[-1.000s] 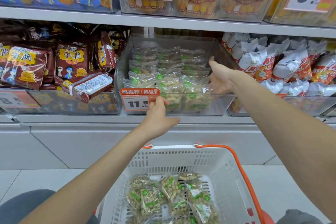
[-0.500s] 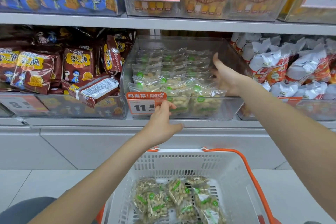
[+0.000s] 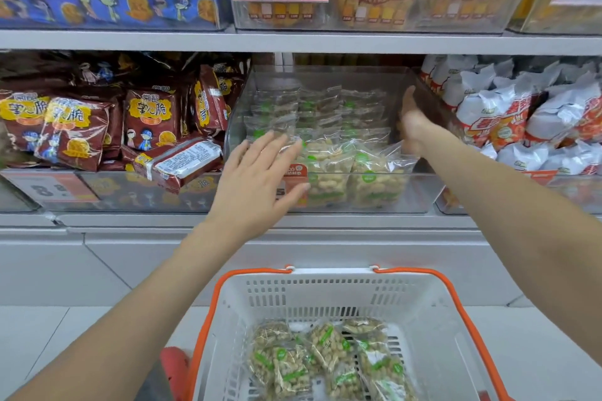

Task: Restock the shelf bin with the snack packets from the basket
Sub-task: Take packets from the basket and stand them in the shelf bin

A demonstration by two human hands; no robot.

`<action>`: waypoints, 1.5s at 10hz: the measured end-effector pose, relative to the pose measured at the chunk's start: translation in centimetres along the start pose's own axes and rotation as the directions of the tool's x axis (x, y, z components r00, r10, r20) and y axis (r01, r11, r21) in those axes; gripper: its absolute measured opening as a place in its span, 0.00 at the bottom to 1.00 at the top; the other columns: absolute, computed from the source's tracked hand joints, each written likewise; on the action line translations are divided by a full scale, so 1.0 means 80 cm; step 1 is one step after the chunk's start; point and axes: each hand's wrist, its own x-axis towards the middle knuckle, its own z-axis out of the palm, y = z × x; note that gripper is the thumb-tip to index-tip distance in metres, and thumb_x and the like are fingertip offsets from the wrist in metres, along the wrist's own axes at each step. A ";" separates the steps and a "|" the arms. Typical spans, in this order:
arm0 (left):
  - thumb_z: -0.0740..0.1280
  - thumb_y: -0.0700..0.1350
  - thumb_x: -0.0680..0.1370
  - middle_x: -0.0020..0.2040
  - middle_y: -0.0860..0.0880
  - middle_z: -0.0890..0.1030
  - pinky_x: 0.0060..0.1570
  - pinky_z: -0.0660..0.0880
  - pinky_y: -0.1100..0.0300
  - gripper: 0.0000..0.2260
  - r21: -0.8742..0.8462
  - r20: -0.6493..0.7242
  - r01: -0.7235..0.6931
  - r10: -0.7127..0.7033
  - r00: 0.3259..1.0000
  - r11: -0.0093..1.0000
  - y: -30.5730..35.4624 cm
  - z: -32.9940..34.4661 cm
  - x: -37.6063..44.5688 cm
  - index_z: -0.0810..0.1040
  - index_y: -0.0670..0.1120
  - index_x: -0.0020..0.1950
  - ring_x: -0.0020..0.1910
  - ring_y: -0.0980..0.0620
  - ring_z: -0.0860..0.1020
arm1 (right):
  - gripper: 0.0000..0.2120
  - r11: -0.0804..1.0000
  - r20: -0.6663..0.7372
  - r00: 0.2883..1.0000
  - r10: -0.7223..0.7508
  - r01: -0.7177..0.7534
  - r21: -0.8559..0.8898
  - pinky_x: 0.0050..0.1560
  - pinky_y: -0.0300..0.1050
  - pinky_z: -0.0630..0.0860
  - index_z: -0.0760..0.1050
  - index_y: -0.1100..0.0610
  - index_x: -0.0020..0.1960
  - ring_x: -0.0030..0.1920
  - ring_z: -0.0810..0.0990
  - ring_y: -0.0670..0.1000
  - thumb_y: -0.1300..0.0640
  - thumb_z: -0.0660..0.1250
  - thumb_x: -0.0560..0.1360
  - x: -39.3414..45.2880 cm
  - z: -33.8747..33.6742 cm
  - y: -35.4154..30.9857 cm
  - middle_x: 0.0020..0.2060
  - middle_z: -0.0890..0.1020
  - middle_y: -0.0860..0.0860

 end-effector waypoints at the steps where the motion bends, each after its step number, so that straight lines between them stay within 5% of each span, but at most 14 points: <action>1: 0.48 0.65 0.78 0.68 0.50 0.72 0.64 0.67 0.50 0.29 -0.047 0.115 -0.040 0.045 0.992 0.998 -0.026 0.010 0.007 0.64 0.50 0.73 0.68 0.49 0.68 | 0.32 0.613 0.228 0.972 0.060 -0.216 0.760 0.71 0.57 0.56 0.64 0.39 0.72 0.75 0.58 0.59 0.27 0.48 0.73 0.020 0.005 -0.010 0.73 0.66 0.45; 2: 0.52 0.64 0.77 0.63 0.51 0.76 0.58 0.69 0.52 0.27 -0.100 0.104 -0.066 0.077 0.992 0.993 -0.032 0.012 0.017 0.67 0.51 0.71 0.61 0.49 0.73 | 0.28 0.935 0.211 0.932 -0.294 0.235 0.265 0.64 0.54 0.63 0.73 0.33 0.59 0.62 0.71 0.59 0.27 0.40 0.73 -0.009 0.024 -0.006 0.58 0.80 0.39; 3: 0.54 0.63 0.76 0.57 0.52 0.79 0.52 0.68 0.53 0.25 -0.078 0.031 -0.053 0.056 0.998 0.996 -0.027 0.014 0.021 0.71 0.51 0.66 0.56 0.48 0.76 | 0.39 0.980 0.159 0.987 0.021 -0.052 0.193 0.48 0.51 0.76 0.74 0.53 0.60 0.47 0.79 0.55 0.27 0.39 0.74 0.025 0.015 -0.014 0.51 0.80 0.54; 4: 0.56 0.63 0.76 0.54 0.53 0.80 0.50 0.66 0.55 0.23 -0.068 -0.004 -0.048 0.048 0.999 0.997 -0.026 0.018 0.021 0.72 0.51 0.64 0.54 0.49 0.77 | 0.43 0.997 0.049 0.997 -0.057 0.054 0.060 0.63 0.54 0.73 0.69 0.49 0.70 0.61 0.77 0.57 0.23 0.49 0.66 0.078 0.017 -0.013 0.66 0.75 0.52; 5: 0.56 0.63 0.75 0.50 0.53 0.80 0.49 0.65 0.55 0.22 -0.058 -0.020 -0.045 0.043 0.999 0.997 -0.026 0.020 0.021 0.73 0.51 0.62 0.50 0.48 0.77 | 0.41 0.997 0.059 0.996 -0.063 0.065 -0.037 0.48 0.45 0.80 0.68 0.49 0.71 0.57 0.79 0.54 0.24 0.45 0.70 0.062 0.030 -0.020 0.67 0.73 0.52; 6: 0.56 0.63 0.75 0.50 0.52 0.80 0.49 0.66 0.54 0.22 -0.049 -0.020 -0.037 0.036 0.999 0.998 -0.024 0.021 0.021 0.73 0.51 0.62 0.50 0.48 0.77 | 0.37 0.994 0.109 0.992 -0.062 0.071 -0.080 0.25 0.35 0.74 0.71 0.55 0.66 0.33 0.80 0.50 0.31 0.40 0.77 0.044 0.018 -0.017 0.48 0.79 0.53; 7: 0.56 0.63 0.75 0.51 0.52 0.79 0.49 0.64 0.54 0.23 -0.051 -0.015 -0.042 0.042 0.999 0.998 -0.025 0.019 0.019 0.72 0.51 0.62 0.51 0.47 0.76 | 0.35 0.997 0.094 0.995 -0.018 0.025 -0.079 0.33 0.42 0.70 0.65 0.56 0.72 0.35 0.71 0.50 0.37 0.37 0.80 0.035 0.008 -0.016 0.39 0.72 0.51; 8: 0.55 0.63 0.76 0.53 0.51 0.79 0.51 0.62 0.55 0.24 -0.051 0.012 -0.048 0.049 0.999 0.998 -0.027 0.017 0.017 0.71 0.51 0.64 0.53 0.47 0.75 | 0.36 0.987 0.153 0.979 0.133 -0.118 -0.105 0.39 0.47 0.69 0.73 0.54 0.61 0.39 0.74 0.52 0.34 0.36 0.78 0.009 -0.012 -0.011 0.39 0.76 0.54; 9: 0.55 0.63 0.76 0.54 0.51 0.78 0.52 0.64 0.54 0.24 -0.060 0.015 -0.039 0.040 0.999 0.997 -0.025 0.016 0.015 0.71 0.51 0.65 0.54 0.47 0.75 | 0.41 0.970 0.124 0.975 0.185 -0.161 -0.184 0.54 0.56 0.74 0.75 0.55 0.62 0.56 0.79 0.61 0.27 0.39 0.73 -0.021 -0.009 0.008 0.54 0.81 0.61; 10: 0.55 0.63 0.75 0.53 0.51 0.79 0.51 0.67 0.52 0.24 -0.068 0.004 -0.031 0.031 0.999 0.997 -0.022 0.014 0.015 0.71 0.50 0.64 0.54 0.47 0.76 | 0.45 0.979 0.103 0.980 0.170 -0.156 -0.133 0.73 0.62 0.56 0.57 0.54 0.77 0.75 0.60 0.62 0.26 0.45 0.70 -0.002 0.005 0.030 0.75 0.61 0.57; 11: 0.55 0.64 0.75 0.53 0.51 0.79 0.51 0.67 0.53 0.23 -0.080 0.010 -0.029 0.030 1.000 0.996 -0.023 0.014 0.017 0.72 0.51 0.62 0.53 0.47 0.76 | 0.43 0.979 0.161 0.967 0.198 -0.202 0.013 0.74 0.59 0.57 0.58 0.59 0.76 0.74 0.62 0.61 0.29 0.43 0.75 -0.020 -0.001 0.023 0.74 0.63 0.60; 13: 0.53 0.63 0.75 0.51 0.50 0.80 0.49 0.69 0.51 0.24 -0.013 0.020 -0.031 0.031 0.999 0.999 -0.021 0.013 0.016 0.71 0.50 0.63 0.50 0.45 0.77 | 0.38 0.983 0.272 0.946 0.176 -0.183 -0.001 0.40 0.51 0.73 0.71 0.60 0.64 0.48 0.79 0.57 0.33 0.39 0.78 -0.058 -0.012 0.024 0.53 0.80 0.59; 14: 0.52 0.62 0.75 0.53 0.48 0.80 0.50 0.70 0.50 0.25 -0.005 0.035 -0.031 0.031 0.999 0.999 -0.018 0.011 0.012 0.71 0.49 0.64 0.53 0.44 0.76 | 0.32 0.986 0.195 0.971 0.142 -0.156 0.061 0.40 0.50 0.74 0.70 0.59 0.62 0.48 0.79 0.57 0.35 0.42 0.79 -0.084 -0.003 0.014 0.49 0.79 0.58; 15: 0.56 0.58 0.75 0.58 0.46 0.78 0.57 0.65 0.50 0.23 0.048 -0.076 -0.071 0.075 0.994 0.996 -0.011 0.011 0.000 0.72 0.47 0.65 0.59 0.44 0.73 | 0.32 0.997 -0.079 0.994 -0.073 0.071 -0.036 0.65 0.52 0.69 0.64 0.55 0.73 0.68 0.71 0.55 0.35 0.49 0.79 -0.106 -0.011 0.020 0.68 0.71 0.52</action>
